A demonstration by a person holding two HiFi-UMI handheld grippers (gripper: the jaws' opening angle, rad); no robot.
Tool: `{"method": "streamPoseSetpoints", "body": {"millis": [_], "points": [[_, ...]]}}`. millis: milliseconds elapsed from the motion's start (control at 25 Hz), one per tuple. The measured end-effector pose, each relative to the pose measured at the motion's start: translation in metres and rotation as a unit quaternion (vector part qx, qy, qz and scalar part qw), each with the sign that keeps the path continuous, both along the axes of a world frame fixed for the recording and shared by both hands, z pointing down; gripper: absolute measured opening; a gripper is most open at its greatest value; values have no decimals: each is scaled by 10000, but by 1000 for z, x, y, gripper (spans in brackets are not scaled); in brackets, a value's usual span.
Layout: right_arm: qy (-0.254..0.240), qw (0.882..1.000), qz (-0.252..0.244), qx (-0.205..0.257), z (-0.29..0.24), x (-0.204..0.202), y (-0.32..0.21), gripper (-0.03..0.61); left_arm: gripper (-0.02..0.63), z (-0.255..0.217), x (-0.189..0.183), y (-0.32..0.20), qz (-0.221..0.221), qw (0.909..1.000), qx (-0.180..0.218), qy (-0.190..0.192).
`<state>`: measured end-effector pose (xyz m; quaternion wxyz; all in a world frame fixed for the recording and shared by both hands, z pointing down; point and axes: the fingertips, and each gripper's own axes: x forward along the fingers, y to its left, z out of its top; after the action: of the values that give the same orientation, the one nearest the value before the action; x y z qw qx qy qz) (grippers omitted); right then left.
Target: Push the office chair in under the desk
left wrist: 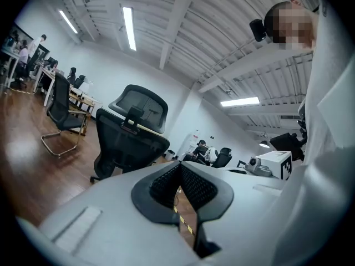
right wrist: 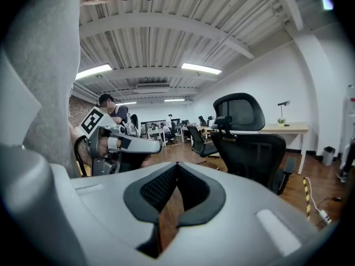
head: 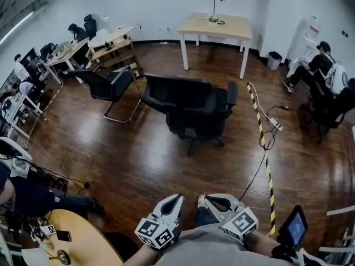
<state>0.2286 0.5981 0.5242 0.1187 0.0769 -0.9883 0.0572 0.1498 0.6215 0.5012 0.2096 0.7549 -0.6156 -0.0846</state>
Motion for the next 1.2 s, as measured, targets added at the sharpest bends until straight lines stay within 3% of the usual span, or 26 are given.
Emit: {"method": "streamPoseSetpoints", "body": {"millis": [440, 720, 920, 1200], "points": [[-292, 9993, 227, 7, -13, -64, -122, 6, 3, -15, -76, -117, 6, 9998, -49, -199], [-173, 9976, 653, -144, -12, -91, -157, 6, 3, -18, -118, -156, 213, 9995, -142, -176], [-109, 9923, 1230, -109, -8, -121, -177, 6, 3, -9, -156, -182, 680, 9976, -99, -109], [-67, 9777, 2098, -85, -4, -167, -181, 6, 3, -7, -204, -203, 1583, 9872, -141, -109]]}}
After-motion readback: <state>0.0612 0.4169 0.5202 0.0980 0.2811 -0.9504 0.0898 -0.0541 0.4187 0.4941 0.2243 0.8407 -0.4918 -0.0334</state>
